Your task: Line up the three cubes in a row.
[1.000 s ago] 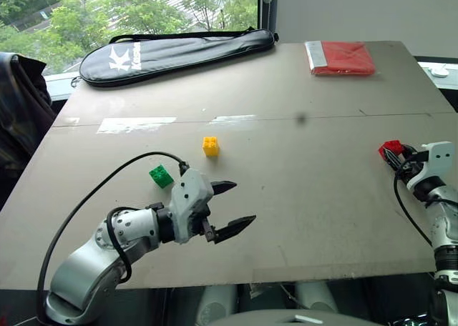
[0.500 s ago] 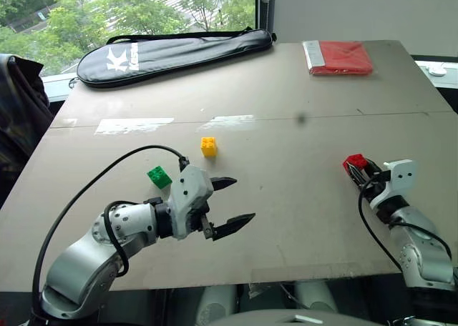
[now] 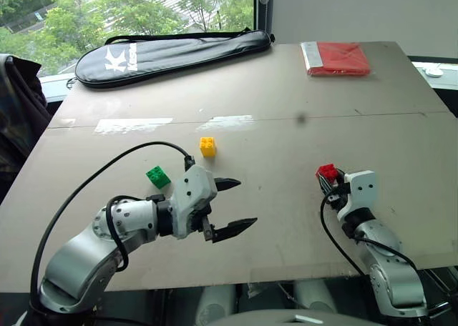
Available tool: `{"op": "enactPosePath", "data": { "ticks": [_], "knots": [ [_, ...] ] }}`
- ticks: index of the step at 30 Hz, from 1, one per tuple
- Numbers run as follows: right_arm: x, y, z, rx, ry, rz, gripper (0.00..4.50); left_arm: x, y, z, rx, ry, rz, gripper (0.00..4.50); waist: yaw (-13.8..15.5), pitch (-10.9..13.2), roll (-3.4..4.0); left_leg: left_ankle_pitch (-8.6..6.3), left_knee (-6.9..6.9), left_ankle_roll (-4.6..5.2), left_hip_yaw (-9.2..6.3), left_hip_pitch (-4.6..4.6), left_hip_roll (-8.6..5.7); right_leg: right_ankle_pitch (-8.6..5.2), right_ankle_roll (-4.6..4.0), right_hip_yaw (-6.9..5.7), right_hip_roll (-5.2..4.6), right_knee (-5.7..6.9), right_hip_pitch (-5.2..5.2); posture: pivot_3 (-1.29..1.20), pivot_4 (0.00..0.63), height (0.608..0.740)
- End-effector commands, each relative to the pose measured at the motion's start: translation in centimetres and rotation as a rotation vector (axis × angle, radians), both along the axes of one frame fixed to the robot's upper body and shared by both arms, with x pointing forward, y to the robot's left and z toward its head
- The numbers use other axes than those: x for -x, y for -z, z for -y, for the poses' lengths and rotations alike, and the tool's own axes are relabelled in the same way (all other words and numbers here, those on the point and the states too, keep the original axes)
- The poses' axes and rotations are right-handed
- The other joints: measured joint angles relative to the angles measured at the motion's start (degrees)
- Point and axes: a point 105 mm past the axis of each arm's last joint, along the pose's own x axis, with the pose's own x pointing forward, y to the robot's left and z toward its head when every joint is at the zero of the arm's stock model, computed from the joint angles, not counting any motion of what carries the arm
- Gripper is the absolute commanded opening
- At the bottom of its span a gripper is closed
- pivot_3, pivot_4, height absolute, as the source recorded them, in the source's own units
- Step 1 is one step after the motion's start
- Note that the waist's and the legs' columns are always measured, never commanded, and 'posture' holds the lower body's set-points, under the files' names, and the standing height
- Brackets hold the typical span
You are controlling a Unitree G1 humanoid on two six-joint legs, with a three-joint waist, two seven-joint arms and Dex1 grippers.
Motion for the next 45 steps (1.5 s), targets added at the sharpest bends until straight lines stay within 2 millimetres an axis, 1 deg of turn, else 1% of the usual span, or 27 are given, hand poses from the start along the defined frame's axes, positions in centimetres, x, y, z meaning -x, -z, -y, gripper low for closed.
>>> {"op": "enactPosePath", "data": {
  "ticks": [1, 11, 17, 19, 23, 24, 25, 29, 33, 37, 40, 41, 43, 45],
  "knots": [
    [0.2, -0.6, 0.0, 0.013, 0.039, 0.033, 1.26, -0.2, -0.8, -0.1, 0.004, 0.022, 0.022, 4.50, 0.01, 0.00, 0.00, 0.00, 0.00, 0.00, 0.00, 0.00, 0.00, 0.00, 0.00, 0.00, 0.00, 0.00, 0.00, 0.00, 0.150, 0.707],
    [0.4, -0.1, 0.6, -0.038, 0.158, 0.014, 1.26, -1.1, -0.9, 0.0, -0.008, 0.065, 0.035, 4.50, 0.02, -0.01, -0.04, 0.00, 0.00, 0.00, 0.01, -0.01, -0.01, -0.01, 0.03, 0.01, -0.01, -0.01, 0.00, 0.00, 0.150, 0.707],
    [0.6, 0.1, 0.7, -0.065, 0.177, 0.003, 1.26, -1.3, -0.8, -0.1, -0.017, 0.081, 0.038, 4.50, 0.06, -0.01, -0.04, 0.00, 0.00, 0.00, -0.02, -0.02, -0.01, -0.01, 0.02, -0.01, -0.01, -0.02, 0.00, 0.00, 0.150, 0.707],
    [0.6, 0.1, 0.6, -0.070, 0.176, 0.002, 2.27, -1.3, -0.7, -0.1, -0.018, 0.084, 0.039, 4.50, 0.05, -0.01, -0.05, 0.00, 0.00, 0.00, -0.01, -0.02, -0.01, -0.01, 0.02, 0.00, -0.01, -0.02, 0.00, 0.00, 0.150, 0.707],
    [0.7, 0.1, 0.6, -0.081, 0.170, -0.002, 4.03, -1.3, -0.6, -0.1, -0.017, 0.090, 0.038, 4.50, 0.00, 0.00, -0.05, 0.00, -0.05, 0.00, 0.01, -0.06, -0.01, -0.01, 0.01, 0.02, -0.01, -0.02, -0.06, 0.00, 0.150, 0.707],
    [0.7, 0.1, 0.6, -0.083, 0.169, -0.003, 4.37, -1.3, -0.6, -0.1, -0.017, 0.090, 0.038, 4.50, -0.08, 0.00, -0.06, 0.00, -0.06, 0.00, 0.02, -0.06, -0.01, 0.00, 0.00, 0.02, -0.01, -0.02, -0.07, 0.00, 0.150, 0.707],
    [0.7, 0.1, 0.6, -0.084, 0.169, -0.004, 4.48, -1.3, -0.6, 0.0, -0.017, 0.091, 0.038, 4.50, -0.09, 0.00, -0.06, 0.00, -0.10, 0.00, 0.03, -0.03, -0.01, 0.00, 0.00, 0.04, 0.00, -0.02, -0.08, 0.00, 0.150, 0.707],
    [0.8, -0.1, 0.8, -0.083, 0.170, 0.002, 4.48, -1.3, -0.4, -0.2, -0.016, 0.088, 0.036, 4.50, -0.05, 0.00, -0.06, 0.00, -0.20, 0.00, 0.03, -0.05, -0.01, 0.00, -0.01, 0.04, 0.00, -0.01, -0.16, 0.00, 0.150, 0.707],
    [1.0, -0.8, 1.3, -0.094, 0.174, 0.045, 4.48, -1.2, -0.2, -0.4, -0.011, 0.066, 0.029, 4.50, -0.07, 0.01, -0.06, 0.00, -0.26, 0.00, 0.05, -0.06, -0.01, 0.04, -0.07, 0.06, 0.00, -0.03, -0.19, 0.00, 0.150, 0.707],
    [2.1, -2.3, 1.0, -0.031, 0.026, 0.130, 4.48, -1.2, 0.6, -1.3, 0.016, -0.034, 0.024, 4.50, -0.08, 0.02, -0.09, 0.00, -0.30, 0.00, 0.16, -0.08, -0.01, 0.05, -0.09, 0.15, -0.01, -0.06, -0.24, 0.00, 0.150, 0.707],
    [3.0, -2.8, 1.0, -0.021, -0.071, 0.164, 4.48, -1.2, 0.4, -1.8, 0.063, -0.112, 0.050, 4.50, -0.03, 0.05, -0.17, 0.00, -0.32, 0.00, 0.20, -0.08, 0.00, 0.06, -0.08, 0.18, -0.01, -0.07, -0.27, 0.00, 0.150, 0.707],
    [3.4, -3.2, 0.9, -0.032, -0.130, 0.185, 4.48, -1.6, 0.4, -2.2, 0.093, -0.177, 0.078, 4.50, -0.01, 0.07, -0.23, 0.00, -0.32, 0.00, 0.19, -0.09, 0.00, 0.04, -0.06, 0.17, -0.02, -0.05, -0.27, 0.00, 0.150, 0.707],
    [4.2, -3.8, 1.0, -0.045, -0.216, 0.204, 4.48, -1.7, 1.1, -3.2, 0.128, -0.304, 0.107, 4.50, 0.03, 0.07, -0.22, 0.00, -0.31, 0.00, 0.20, -0.07, 0.01, 0.02, -0.02, 0.17, -0.02, -0.06, -0.26, 0.00, 0.150, 0.707],
    [5.0, -3.6, 1.1, -0.031, -0.308, 0.198, 4.48, -0.9, 2.4, -3.8, 0.142, -0.385, 0.096, 4.50, -0.08, 0.05, -0.27, 0.00, -0.30, 0.00, 0.24, -0.02, 0.02, 0.03, -0.03, 0.22, -0.02, -0.06, -0.23, 0.00, 0.150, 0.707]
  ]
}}
